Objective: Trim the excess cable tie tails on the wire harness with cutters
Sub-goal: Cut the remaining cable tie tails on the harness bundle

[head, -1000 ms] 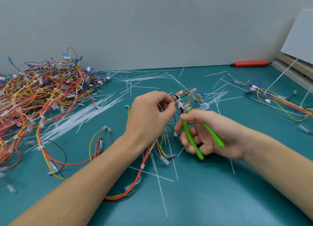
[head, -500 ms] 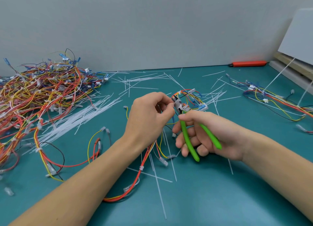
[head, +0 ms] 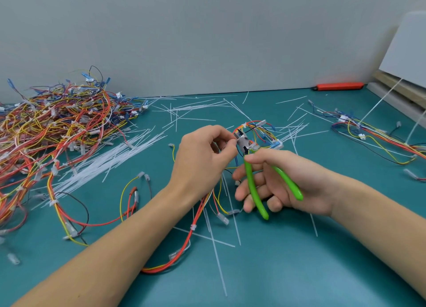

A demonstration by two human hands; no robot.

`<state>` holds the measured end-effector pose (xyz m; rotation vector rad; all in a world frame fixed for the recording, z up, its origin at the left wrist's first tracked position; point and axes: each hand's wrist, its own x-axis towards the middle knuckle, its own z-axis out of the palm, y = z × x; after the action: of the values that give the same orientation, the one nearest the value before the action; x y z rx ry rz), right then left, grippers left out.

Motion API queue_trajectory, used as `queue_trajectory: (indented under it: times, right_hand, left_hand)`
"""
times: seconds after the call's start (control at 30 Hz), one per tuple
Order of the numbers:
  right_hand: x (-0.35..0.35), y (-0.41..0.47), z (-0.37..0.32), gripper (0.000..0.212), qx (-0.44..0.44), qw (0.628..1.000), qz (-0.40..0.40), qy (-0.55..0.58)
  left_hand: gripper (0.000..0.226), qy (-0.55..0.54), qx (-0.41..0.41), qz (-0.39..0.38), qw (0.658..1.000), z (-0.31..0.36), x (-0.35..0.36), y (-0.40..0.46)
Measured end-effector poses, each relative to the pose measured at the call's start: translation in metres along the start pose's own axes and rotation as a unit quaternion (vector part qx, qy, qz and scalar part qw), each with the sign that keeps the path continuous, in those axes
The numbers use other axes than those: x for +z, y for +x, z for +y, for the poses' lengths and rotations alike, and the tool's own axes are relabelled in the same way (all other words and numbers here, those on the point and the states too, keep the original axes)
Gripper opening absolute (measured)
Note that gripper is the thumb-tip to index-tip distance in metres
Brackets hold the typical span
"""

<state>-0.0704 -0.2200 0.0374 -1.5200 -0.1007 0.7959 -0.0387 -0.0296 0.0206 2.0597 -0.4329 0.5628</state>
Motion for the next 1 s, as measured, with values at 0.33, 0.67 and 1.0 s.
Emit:
queue_trajectory:
  times: [0.33, 0.67, 1.0]
  right_hand:
    - [-0.0018, -0.0021, 0.0012, 0.025, 0.001, 1.0, 0.023, 0.009]
    - [-0.001, -0.001, 0.0004, 0.042, -0.007, 0.999, -0.027, 0.017]
    - [-0.0017, 0.001, 0.0046, 0.027, -0.005, 0.999, 0.029, -0.014]
  left_hand:
    - [0.007, -0.001, 0.002, -0.005, 1.0, 0.0004, 0.0002, -0.0021]
    - [0.007, 0.001, 0.006, 0.0, 1.0, 0.0033, -0.0013, -0.0014]
    - [0.006, 0.012, 0.004, -0.008, 1.0, 0.0036, -0.0012, -0.0031]
